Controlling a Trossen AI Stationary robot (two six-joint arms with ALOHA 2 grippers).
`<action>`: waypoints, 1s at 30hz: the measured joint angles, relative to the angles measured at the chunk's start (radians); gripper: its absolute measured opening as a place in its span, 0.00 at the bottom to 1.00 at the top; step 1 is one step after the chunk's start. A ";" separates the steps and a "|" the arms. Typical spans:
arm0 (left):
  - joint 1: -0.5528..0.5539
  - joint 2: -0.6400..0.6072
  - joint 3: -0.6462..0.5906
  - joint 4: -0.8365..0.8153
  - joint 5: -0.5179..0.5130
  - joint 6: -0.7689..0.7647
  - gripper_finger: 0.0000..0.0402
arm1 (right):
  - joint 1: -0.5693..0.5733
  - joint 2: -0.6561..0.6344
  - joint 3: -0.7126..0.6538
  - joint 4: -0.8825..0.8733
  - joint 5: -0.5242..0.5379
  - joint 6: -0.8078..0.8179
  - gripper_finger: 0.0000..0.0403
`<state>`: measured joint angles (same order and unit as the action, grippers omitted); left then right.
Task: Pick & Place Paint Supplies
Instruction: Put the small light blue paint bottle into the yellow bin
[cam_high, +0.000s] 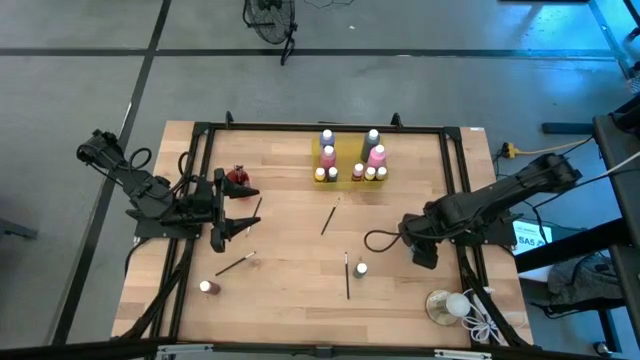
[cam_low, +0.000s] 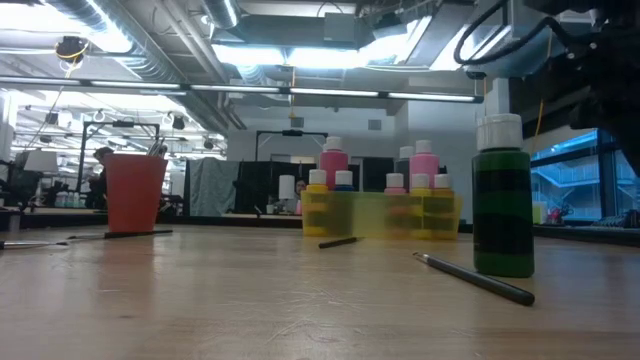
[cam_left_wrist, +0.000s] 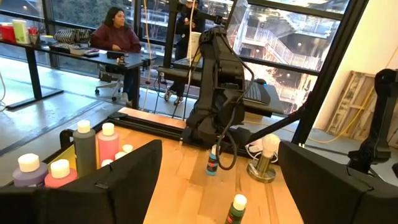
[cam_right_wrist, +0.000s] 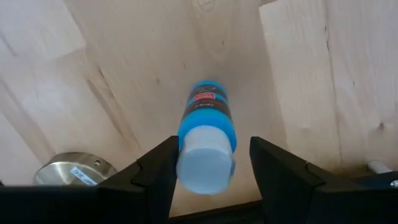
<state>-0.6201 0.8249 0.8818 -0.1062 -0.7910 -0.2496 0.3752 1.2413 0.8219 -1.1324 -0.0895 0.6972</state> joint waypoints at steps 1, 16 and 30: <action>0.000 0.000 0.000 0.000 0.000 0.000 0.79 | 0.000 0.009 0.000 0.000 -0.002 -0.002 0.49; 0.000 0.000 0.000 -0.003 0.000 0.000 0.79 | 0.000 0.047 0.005 -0.016 -0.019 -0.006 0.29; 0.000 0.000 0.000 -0.005 0.002 0.000 0.79 | -0.001 0.051 0.128 -0.116 -0.014 -0.040 0.29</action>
<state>-0.6201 0.8249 0.8818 -0.1112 -0.7889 -0.2498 0.3745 1.2922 0.9501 -1.2481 -0.1040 0.6574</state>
